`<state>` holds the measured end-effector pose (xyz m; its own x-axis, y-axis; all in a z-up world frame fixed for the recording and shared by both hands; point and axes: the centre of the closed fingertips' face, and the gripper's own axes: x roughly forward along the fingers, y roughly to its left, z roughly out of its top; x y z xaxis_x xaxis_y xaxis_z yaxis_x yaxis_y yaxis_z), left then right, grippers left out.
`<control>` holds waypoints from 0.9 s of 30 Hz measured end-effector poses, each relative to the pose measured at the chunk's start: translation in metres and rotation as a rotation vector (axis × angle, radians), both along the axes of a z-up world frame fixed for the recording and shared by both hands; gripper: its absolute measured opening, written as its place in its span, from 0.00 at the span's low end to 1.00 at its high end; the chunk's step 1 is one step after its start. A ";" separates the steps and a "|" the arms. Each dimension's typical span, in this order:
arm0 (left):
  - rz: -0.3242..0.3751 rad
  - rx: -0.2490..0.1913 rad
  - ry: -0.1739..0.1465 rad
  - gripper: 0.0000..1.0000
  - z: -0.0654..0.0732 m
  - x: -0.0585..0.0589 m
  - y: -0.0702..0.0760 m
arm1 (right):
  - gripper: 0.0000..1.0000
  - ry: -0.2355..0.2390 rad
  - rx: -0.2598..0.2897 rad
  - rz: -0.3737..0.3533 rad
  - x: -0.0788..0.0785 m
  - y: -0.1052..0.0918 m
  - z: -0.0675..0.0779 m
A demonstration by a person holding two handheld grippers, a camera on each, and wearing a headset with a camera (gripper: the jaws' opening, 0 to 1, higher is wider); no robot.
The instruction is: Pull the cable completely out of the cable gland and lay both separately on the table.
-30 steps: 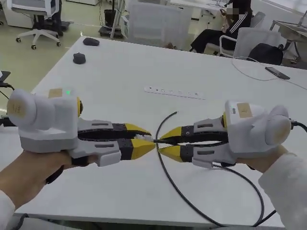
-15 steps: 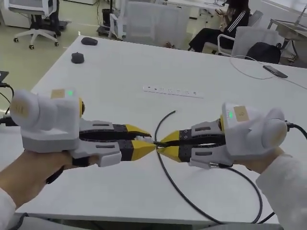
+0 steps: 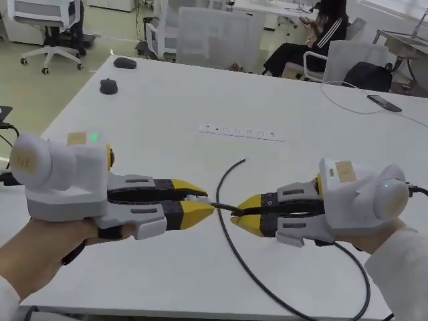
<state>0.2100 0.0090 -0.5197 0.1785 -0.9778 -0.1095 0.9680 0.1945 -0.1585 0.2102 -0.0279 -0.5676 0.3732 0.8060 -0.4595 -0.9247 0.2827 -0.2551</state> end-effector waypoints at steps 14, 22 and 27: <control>0.019 -0.001 0.003 0.17 0.001 0.003 0.003 | 0.02 0.028 -0.001 -0.083 -0.005 -0.034 -0.012; 0.030 -0.021 0.013 0.17 0.004 0.005 0.005 | 0.02 0.032 -0.010 -0.105 -0.008 -0.041 -0.013; 0.029 -0.026 0.017 0.16 0.004 0.005 0.005 | 0.02 0.047 -0.010 -0.103 -0.009 -0.039 -0.016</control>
